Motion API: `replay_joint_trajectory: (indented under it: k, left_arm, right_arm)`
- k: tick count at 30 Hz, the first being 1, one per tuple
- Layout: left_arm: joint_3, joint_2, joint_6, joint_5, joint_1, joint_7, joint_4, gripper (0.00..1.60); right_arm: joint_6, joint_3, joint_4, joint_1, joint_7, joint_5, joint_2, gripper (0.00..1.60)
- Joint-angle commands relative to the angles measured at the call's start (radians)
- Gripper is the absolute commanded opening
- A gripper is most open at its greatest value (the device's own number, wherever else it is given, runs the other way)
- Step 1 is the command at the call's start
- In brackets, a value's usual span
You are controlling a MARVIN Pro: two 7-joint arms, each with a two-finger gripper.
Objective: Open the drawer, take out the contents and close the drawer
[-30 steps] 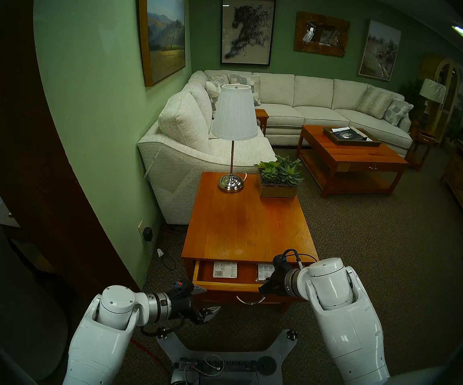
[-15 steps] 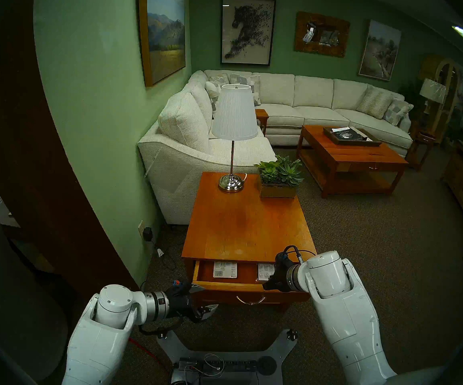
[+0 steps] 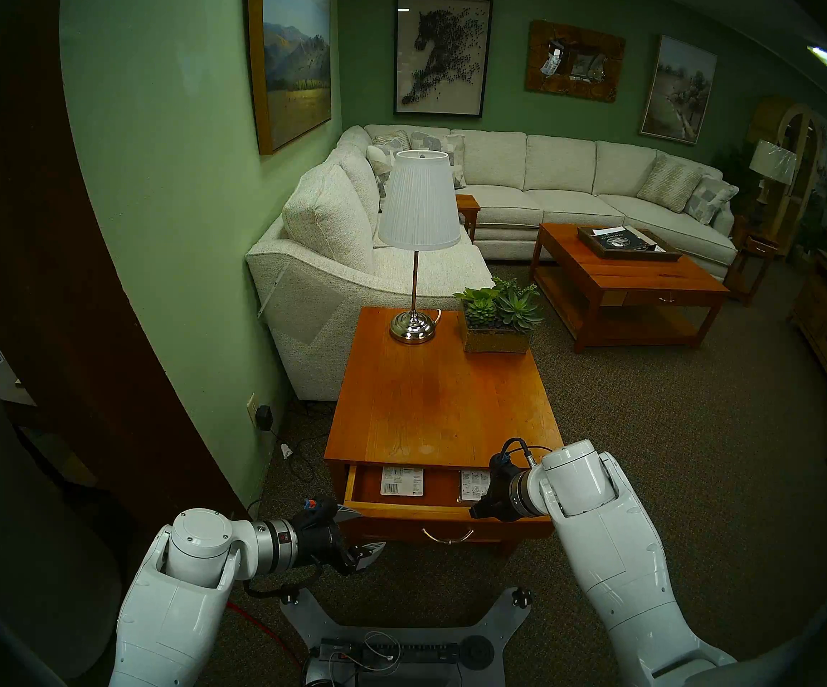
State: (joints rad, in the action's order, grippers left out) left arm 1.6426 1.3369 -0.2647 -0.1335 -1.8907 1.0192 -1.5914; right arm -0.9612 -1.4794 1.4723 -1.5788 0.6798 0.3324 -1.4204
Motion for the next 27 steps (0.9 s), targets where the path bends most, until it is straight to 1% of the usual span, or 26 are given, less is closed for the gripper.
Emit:
replay_joint_trajectory:
  k: [1, 5, 11, 18, 22, 27]
  left_arm:
    - [0.004, 0.002, 0.0, 0.01, 0.015, 0.007, -0.016, 1.6]
    - [0.002, 0.002, 0.001, 0.009, 0.023, 0.012, -0.007, 1.6]
    - [0.003, 0.006, 0.0, 0.009, 0.034, 0.014, 0.005, 1.6]
    - [-0.001, 0.007, -0.001, 0.006, 0.045, 0.021, 0.018, 1.6]
    - [-0.004, 0.008, -0.002, 0.005, 0.052, 0.025, 0.022, 1.6]
    - [-0.011, 0.006, -0.004, 0.002, 0.06, 0.032, 0.027, 1.6]
  right_arm:
    - [0.001, -0.01, -0.002, 0.034, 0.035, 0.007, 0.018, 0.0]
    - [0.001, -0.014, 0.009, 0.003, 0.067, 0.029, 0.027, 0.0]
    - [0.001, -0.015, 0.026, -0.077, 0.102, 0.033, 0.034, 0.0]
    - [0.001, -0.018, 0.079, -0.168, 0.133, 0.042, 0.048, 0.0]
    - [0.001, -0.025, 0.112, -0.208, 0.149, 0.047, 0.052, 0.0]
    - [0.001, -0.061, 0.177, -0.249, 0.152, 0.052, 0.041, 0.0]
